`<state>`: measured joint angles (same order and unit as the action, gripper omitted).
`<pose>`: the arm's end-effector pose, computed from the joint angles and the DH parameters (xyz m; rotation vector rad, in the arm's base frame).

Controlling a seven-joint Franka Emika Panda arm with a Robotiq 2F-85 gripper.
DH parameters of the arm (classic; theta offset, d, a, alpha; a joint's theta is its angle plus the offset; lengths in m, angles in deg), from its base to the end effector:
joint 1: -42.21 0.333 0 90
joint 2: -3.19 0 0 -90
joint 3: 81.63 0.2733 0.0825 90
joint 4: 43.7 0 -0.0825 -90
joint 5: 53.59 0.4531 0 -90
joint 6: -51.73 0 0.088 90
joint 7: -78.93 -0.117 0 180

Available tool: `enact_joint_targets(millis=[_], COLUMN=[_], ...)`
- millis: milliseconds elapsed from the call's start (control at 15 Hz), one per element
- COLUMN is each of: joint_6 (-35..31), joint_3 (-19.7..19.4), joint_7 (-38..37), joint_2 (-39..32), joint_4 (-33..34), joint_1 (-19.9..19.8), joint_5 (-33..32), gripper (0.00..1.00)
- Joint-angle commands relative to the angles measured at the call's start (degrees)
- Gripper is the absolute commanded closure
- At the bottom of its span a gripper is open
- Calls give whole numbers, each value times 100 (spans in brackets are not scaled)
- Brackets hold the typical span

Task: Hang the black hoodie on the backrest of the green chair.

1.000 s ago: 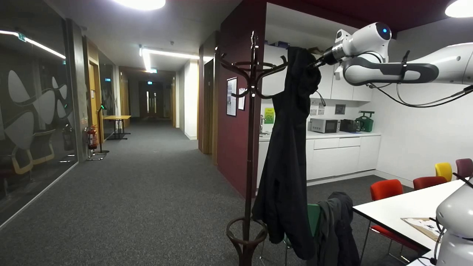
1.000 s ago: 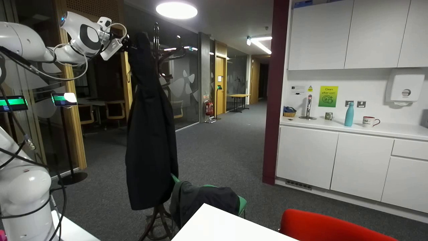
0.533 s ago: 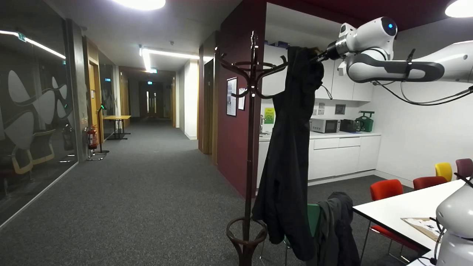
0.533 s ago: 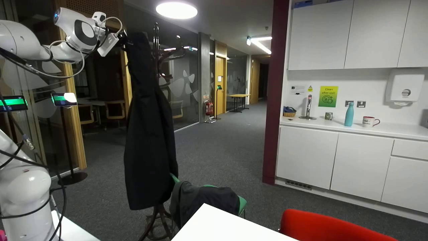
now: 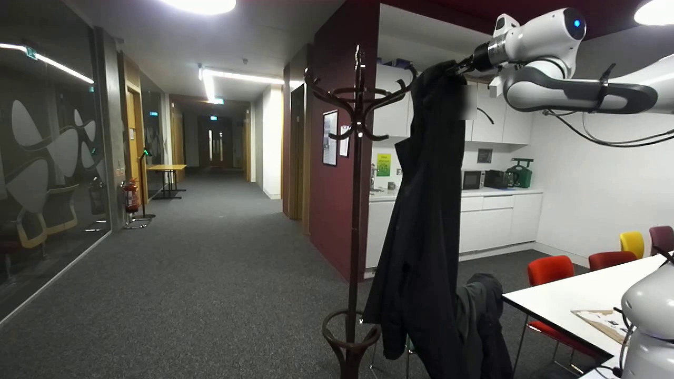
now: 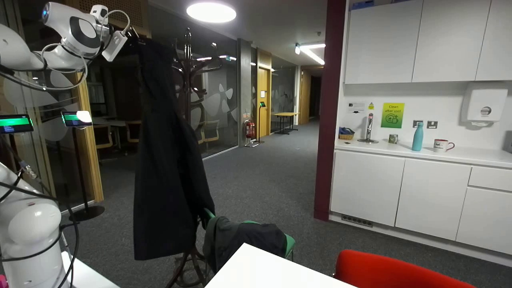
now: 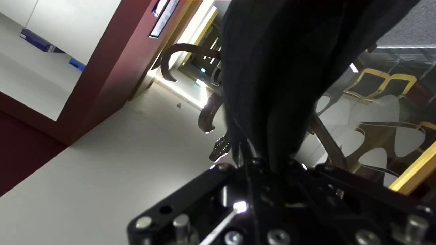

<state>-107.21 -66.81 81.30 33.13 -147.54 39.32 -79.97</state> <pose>0.4583 0.1702 0.8758 1.9175 0.6134 1.8394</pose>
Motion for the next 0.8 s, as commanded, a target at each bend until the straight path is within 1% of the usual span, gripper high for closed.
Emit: enact_joint_targets(millis=[0,133,333,533,733], joint_6=[-404,-439,-278,358,1246], joint_3=[33,56,127,274,369], joint_7=[28,21,-106,-383,-685], joint_2=[338,478,709,992,1261], joint_4=[-320,-511,-743,-919,-1118], joint_1=[-17,-1,-137,-486,-822], joint_5=[-113,-84,-87,-130,-239], gripper=[99,99,99,99,99])
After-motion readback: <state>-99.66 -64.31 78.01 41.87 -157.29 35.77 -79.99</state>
